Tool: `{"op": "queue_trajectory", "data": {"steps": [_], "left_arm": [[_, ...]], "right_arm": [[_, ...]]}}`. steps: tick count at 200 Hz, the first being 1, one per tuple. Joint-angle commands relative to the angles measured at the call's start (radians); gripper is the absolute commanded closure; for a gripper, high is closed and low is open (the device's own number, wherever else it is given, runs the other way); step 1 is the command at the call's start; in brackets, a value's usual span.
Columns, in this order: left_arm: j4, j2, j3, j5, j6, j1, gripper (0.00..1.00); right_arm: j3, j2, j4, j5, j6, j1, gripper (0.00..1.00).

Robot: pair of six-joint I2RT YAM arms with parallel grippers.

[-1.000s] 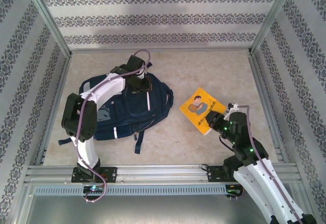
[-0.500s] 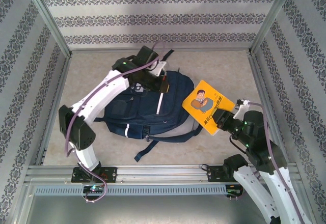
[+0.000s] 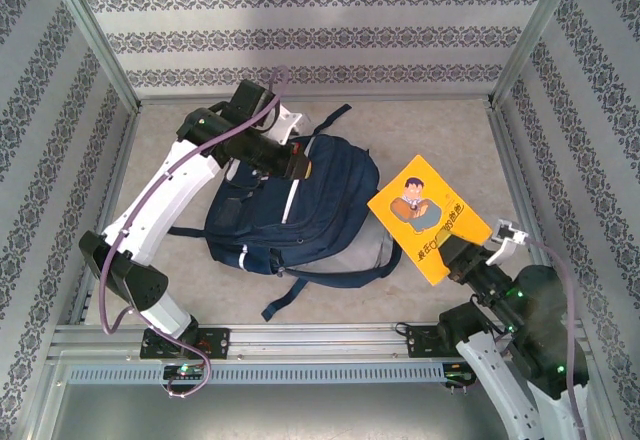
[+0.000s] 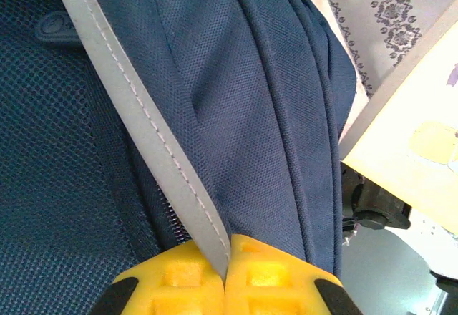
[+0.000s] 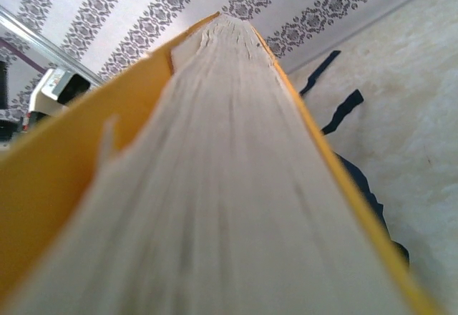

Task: Pack the student bag

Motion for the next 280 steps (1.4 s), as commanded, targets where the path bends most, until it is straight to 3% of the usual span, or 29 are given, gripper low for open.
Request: {"op": "queue_trajectory", "data": {"steps": [1, 44, 101, 156, 208, 280], "left_arm": [[0.067, -0.039, 0.113, 0.130, 0.028, 0.017, 1.00], [0.119, -0.044, 0.141, 0.235, -0.004, 0.030, 1.00], [0.183, -0.044, 0.114, 0.377, -0.010, 0.029, 1.00], [0.224, -0.027, 0.113, 0.452, -0.026, 0.029, 1.00], [0.240, -0.016, 0.097, 0.468, -0.036, 0.029, 1.00], [0.259, 0.009, 0.094, 0.449, -0.041, 0.028, 1.00]], "right_arm": [[0.035, -0.026, 0.004, 0.030, -0.012, -0.008, 1.00], [-0.092, -0.073, -0.009, 0.009, 0.062, -0.009, 1.00], [-0.282, 0.015, 0.337, -0.277, 0.196, -0.009, 1.00], [-0.376, 0.100, 0.605, -0.382, 0.325, -0.002, 1.00], [-0.391, 0.245, 0.749, -0.355, 0.330, 0.059, 1.00], [-0.210, 0.747, 0.826, -0.212, 0.144, 0.264, 1.00]]}}
